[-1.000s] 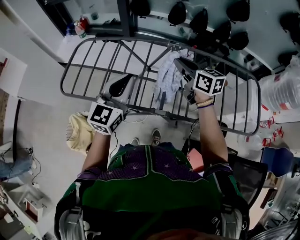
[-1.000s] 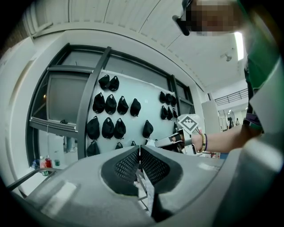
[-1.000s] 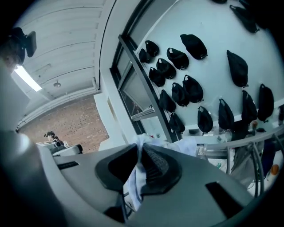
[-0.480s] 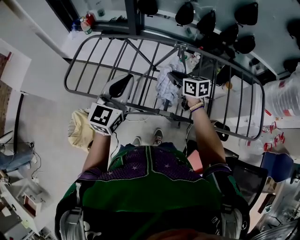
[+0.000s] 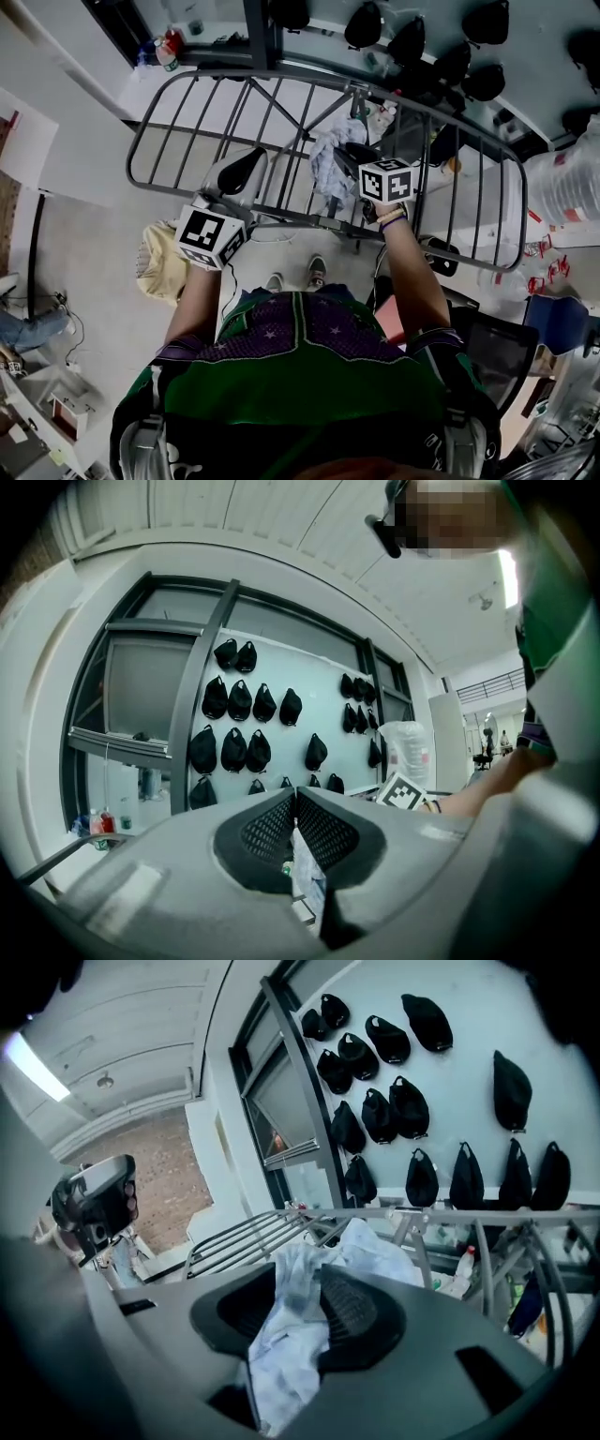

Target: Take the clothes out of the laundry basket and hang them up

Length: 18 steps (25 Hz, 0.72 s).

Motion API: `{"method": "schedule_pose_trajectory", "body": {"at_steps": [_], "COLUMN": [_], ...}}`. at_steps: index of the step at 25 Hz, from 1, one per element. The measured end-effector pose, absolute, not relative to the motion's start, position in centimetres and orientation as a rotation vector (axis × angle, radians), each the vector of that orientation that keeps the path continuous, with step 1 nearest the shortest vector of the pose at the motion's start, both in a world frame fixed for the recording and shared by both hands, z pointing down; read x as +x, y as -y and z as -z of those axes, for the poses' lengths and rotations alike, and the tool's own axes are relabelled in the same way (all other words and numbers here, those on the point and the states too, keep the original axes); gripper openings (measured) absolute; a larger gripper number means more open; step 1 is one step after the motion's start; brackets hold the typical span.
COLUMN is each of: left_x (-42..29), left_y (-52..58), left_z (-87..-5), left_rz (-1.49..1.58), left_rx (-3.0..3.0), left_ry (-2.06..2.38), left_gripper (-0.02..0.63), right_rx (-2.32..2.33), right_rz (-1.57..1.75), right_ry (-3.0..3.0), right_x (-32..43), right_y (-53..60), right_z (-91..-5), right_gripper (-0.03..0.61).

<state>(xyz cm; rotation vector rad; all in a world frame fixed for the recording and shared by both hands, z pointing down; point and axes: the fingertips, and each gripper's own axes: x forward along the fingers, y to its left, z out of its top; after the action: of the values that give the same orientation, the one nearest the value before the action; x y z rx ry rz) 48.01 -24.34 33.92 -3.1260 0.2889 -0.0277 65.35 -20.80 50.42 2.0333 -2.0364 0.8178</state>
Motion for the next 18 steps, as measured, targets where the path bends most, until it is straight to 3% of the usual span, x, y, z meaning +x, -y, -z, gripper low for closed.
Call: {"method": "schedule_pose_trajectory", "body": {"at_steps": [18], "left_x": [43.6], "left_y": [23.4], "left_z": [-32.2], "left_rz": [-0.069], "left_rx": [-3.115], "left_ry": [-0.218], "left_gripper": [0.020], "right_rx": [2.248], "right_rz": [-0.726], "right_ry": [1.912], "right_x": [64.1], "right_y": [16.3], "right_z": [-47.0], "right_gripper": [0.140]}}
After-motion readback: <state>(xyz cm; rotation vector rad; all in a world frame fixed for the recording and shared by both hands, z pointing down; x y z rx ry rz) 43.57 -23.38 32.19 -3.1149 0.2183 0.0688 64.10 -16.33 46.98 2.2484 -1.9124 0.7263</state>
